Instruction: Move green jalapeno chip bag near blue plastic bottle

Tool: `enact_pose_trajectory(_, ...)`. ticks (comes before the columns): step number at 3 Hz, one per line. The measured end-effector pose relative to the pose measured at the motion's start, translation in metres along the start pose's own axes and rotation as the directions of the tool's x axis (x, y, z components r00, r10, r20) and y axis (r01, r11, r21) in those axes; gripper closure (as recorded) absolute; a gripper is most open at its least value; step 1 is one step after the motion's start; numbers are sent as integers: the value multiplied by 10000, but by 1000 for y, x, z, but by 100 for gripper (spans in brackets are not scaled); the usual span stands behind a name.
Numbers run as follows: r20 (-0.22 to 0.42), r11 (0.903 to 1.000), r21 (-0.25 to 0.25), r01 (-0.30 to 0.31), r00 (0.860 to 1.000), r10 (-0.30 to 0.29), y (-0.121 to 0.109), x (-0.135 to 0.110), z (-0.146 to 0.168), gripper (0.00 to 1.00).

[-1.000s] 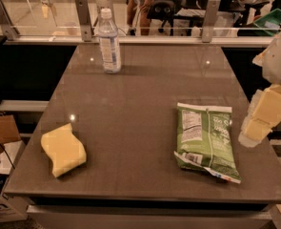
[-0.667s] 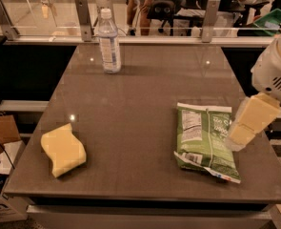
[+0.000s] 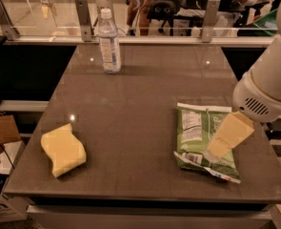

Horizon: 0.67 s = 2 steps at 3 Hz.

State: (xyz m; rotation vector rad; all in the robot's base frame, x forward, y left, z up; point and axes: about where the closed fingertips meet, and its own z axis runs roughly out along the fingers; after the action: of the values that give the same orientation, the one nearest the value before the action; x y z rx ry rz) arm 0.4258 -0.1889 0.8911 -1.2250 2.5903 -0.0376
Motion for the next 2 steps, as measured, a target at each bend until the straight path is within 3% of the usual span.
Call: enact_pose_trajectory(2,-388,9982,-292,-526,9979,515,25,7,39,0)
